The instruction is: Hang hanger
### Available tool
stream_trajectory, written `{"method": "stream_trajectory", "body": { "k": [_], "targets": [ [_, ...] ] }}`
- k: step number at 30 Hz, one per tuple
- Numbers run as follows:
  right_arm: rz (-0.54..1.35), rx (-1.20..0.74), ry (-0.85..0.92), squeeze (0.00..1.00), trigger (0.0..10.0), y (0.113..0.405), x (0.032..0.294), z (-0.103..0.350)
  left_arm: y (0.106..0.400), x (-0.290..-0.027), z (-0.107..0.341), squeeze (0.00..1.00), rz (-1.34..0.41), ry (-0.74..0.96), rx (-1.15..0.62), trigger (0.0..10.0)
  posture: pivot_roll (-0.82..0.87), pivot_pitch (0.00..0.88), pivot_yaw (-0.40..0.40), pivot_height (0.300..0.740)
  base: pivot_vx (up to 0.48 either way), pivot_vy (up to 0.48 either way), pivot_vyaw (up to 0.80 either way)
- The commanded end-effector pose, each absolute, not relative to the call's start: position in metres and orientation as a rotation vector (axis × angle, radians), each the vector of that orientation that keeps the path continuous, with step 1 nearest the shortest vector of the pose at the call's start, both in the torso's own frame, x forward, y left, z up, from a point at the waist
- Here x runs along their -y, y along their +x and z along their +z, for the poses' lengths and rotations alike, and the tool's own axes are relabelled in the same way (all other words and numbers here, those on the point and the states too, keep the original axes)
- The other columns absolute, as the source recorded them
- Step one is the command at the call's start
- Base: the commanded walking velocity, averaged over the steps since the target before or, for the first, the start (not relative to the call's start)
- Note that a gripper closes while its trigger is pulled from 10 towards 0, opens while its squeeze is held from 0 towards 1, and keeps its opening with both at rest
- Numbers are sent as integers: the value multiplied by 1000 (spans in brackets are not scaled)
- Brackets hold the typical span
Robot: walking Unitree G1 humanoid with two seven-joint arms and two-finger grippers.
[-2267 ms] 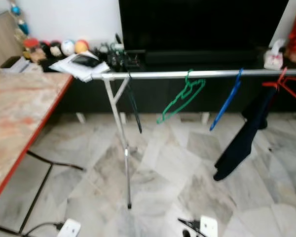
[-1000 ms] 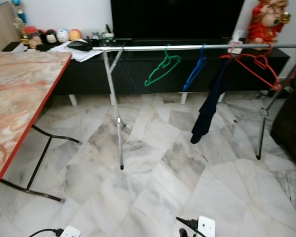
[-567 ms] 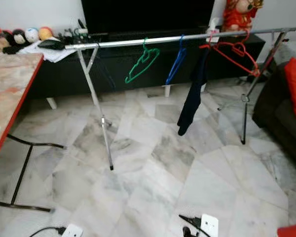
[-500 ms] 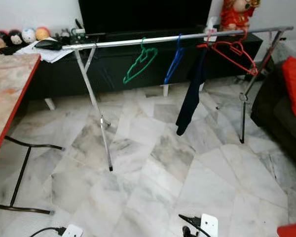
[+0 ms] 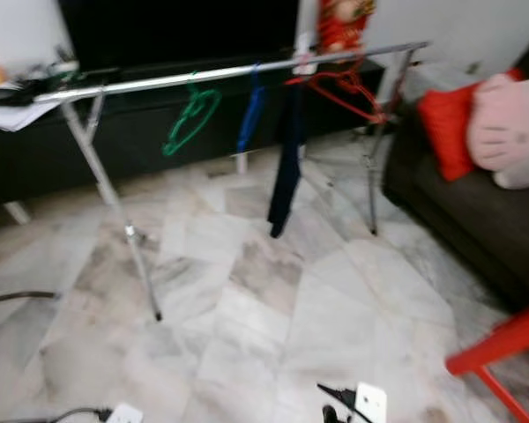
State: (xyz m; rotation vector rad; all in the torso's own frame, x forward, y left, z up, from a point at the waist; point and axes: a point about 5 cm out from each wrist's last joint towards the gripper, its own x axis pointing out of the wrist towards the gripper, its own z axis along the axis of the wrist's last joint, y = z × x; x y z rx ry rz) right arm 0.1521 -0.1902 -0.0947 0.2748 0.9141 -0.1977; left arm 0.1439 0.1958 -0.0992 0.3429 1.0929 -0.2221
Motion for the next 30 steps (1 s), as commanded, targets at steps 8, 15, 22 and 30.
{"method": "stream_trajectory", "body": {
  "k": [8, 15, 22, 30],
  "targets": [
    [-203, -920, 273, 0, 10000, 151, 193, -95, 144, -192, -100, 0, -244, 354, -1091, 10000, -106, 14, -1, 740, 0, -110, -663],
    [-199, -920, 273, 0, 10000, 151, 192, -95, 145, -192, -99, 0, -246, 357, -1087, 10000, -105, 15, -1, 740, 0, 0, -663],
    [-198, -923, 272, 0, 10000, 150, 192, -95, 144, -192, -100, 0, -243, 356, -1086, 10000, -102, 10, -3, 740, 0, 0, -660],
    [-197, -926, 268, 0, 10000, 150, 193, -95, 143, -191, -100, 0, -230, 338, -1090, 10000, -99, 0, -10, 740, 0, 0, -646]
  ]
}}
